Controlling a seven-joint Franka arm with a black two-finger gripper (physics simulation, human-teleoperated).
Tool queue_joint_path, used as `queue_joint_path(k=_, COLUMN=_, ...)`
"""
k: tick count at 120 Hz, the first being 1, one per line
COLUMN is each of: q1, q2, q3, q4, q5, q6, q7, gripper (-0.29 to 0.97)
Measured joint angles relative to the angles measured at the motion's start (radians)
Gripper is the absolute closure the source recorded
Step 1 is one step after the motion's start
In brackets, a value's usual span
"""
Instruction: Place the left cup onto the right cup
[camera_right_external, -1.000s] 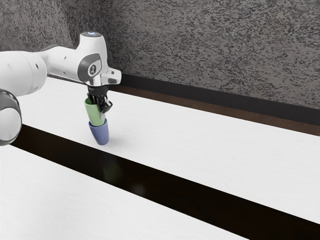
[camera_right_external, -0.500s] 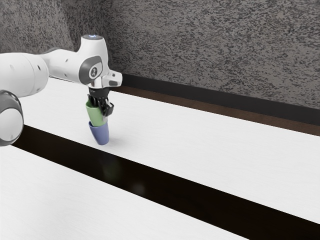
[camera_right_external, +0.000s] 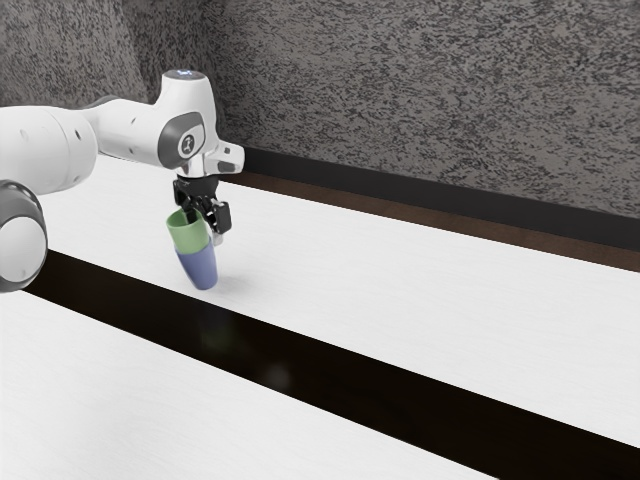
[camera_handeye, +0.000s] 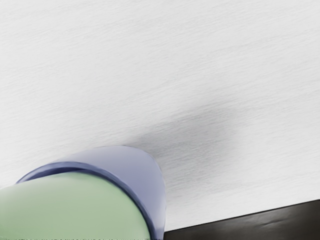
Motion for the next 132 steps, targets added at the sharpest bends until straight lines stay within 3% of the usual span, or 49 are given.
queue_joint_path(k=33, q1=-0.003, q2=-0.022, q3=0.0, q4=0.0, q5=0.001, q6=-0.001, q7=0.001, gripper=0.01)
queue_joint_path(k=85, q1=-0.011, q2=-0.162, q3=-0.008, q4=-0.02, q5=0.0, q6=-0.032, q7=-0.008, gripper=0.0)
queue_joint_path(k=110, q1=-0.023, q2=-0.348, q3=-0.011, q4=-0.163, q5=-0.024, q6=-0.067, q7=-0.043, gripper=0.0)
queue_joint_path(k=132, q1=-0.069, q2=-0.486, q3=-0.01, q4=-0.204, q5=-0.033, q6=-0.133, q7=-0.085, gripper=0.0)
